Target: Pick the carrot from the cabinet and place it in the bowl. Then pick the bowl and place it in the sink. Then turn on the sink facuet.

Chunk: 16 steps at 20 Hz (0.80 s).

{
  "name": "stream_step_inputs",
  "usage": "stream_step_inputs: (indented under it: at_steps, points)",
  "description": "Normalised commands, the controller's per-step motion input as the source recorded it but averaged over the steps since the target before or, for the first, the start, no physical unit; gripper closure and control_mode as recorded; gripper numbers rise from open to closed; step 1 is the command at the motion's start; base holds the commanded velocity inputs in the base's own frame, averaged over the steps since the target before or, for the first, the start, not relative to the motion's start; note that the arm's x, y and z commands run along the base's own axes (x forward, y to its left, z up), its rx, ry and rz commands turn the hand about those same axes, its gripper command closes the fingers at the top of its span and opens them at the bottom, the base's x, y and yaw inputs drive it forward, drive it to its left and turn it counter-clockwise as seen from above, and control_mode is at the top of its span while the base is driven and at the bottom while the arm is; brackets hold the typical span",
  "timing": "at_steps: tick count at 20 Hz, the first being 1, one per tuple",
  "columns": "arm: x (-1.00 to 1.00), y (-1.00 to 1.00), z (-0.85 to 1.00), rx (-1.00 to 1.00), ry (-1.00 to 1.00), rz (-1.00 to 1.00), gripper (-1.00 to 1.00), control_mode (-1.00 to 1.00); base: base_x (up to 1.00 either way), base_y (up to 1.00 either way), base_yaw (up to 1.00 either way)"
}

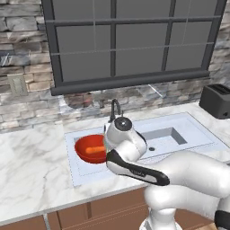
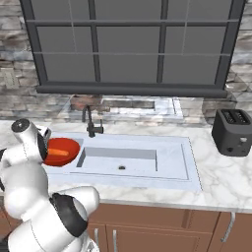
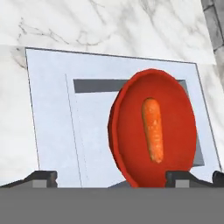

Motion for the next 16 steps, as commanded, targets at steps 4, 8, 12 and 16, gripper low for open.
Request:
stream_step_inputs:
  at_steps: [4, 8, 12, 16]
  points:
    - [-0.58, -0.29, 0.79, 0.18, 0.15, -0.18, -1.0, -1.0, 0.0, 0.0, 0.0]
    - [-0.61, -0.61, 0.41, 0.12, 0.08, -0.34, -1.0, -1.0, 0.0, 0.0, 0.0]
    - [-0.58, -0.59, 0.27, 0.08, 0.03, -0.37, -1.0, -1.0, 0.0, 0.0, 0.0]
    - [-0.45, -0.59, 0.65, 0.11, 0.03, -0.32, -1.0, -1.0, 0.0, 0.0, 0.0]
